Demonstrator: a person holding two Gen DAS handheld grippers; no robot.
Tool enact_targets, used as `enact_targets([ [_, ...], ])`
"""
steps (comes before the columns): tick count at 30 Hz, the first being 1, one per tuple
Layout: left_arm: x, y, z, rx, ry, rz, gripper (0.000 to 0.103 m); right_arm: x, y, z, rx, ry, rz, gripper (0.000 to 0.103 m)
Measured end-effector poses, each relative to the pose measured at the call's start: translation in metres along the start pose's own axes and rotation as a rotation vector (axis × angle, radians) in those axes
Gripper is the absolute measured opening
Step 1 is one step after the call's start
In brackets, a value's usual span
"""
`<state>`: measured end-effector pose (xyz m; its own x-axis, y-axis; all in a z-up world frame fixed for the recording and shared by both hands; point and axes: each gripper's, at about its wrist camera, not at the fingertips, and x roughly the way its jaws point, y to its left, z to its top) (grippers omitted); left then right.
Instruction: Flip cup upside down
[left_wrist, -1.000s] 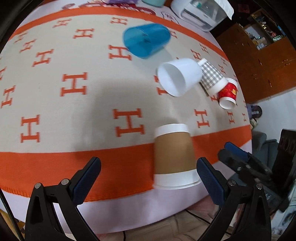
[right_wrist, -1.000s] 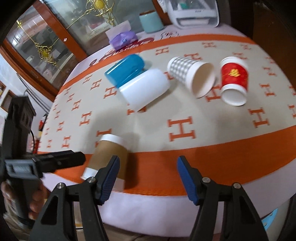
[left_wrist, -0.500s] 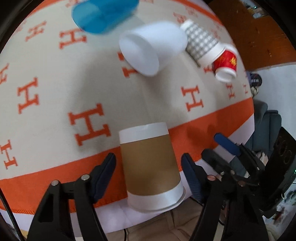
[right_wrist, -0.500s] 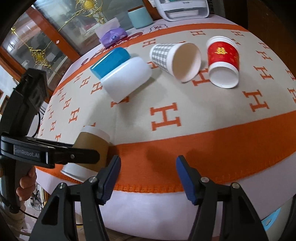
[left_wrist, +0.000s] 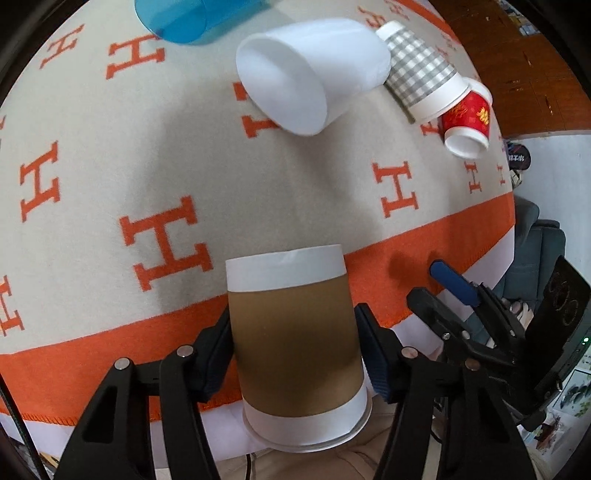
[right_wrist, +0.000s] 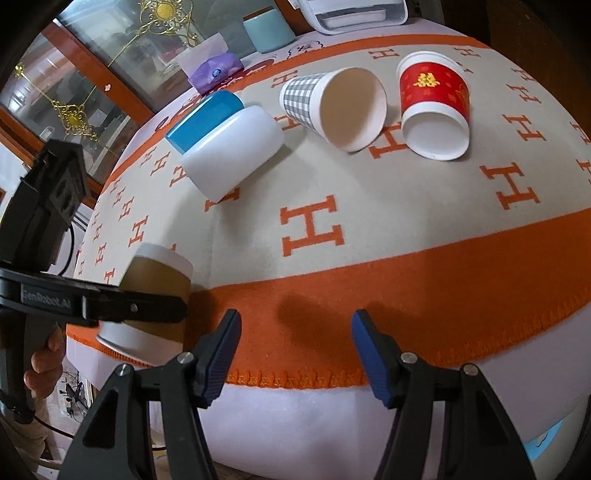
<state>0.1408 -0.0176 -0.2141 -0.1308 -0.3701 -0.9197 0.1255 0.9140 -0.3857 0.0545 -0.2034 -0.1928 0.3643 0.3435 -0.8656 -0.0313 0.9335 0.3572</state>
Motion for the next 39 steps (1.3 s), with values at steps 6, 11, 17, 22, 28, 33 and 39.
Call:
enact_targets([
  [6,-0.034,-0.010,-0.005,0.066,-0.269,0.075,0.060,-0.004,0.011,-0.002,-0.042,-0.040,-0.017,0.062],
  [11,-0.043,-0.012,-0.018,0.140,-0.597,0.227,0.060,-0.007,0.020,-0.005,-0.086,-0.076,-0.039,0.062],
  [17,-0.028,-0.004,-0.049,0.179,-0.829,0.312,0.060,-0.008,0.025,-0.006,-0.104,-0.089,-0.038,0.062],
  [22,-0.013,-0.008,-0.068,0.209,-0.832,0.337,0.060,-0.009,0.025,-0.009,-0.101,-0.092,-0.032,0.062],
  [28,0.003,-0.008,-0.076,0.180,-0.818,0.324,0.063,-0.009,0.023,-0.013,-0.088,-0.091,-0.012,0.062],
  [33,0.004,-0.008,-0.083,0.152,-0.829,0.329,0.094,-0.008,0.022,-0.017,-0.080,-0.096,-0.002,0.062],
  [39,0.002,-0.009,-0.086,0.159,-0.822,0.351,0.100,-0.011,0.021,-0.021,-0.069,-0.101,0.004,0.062],
])
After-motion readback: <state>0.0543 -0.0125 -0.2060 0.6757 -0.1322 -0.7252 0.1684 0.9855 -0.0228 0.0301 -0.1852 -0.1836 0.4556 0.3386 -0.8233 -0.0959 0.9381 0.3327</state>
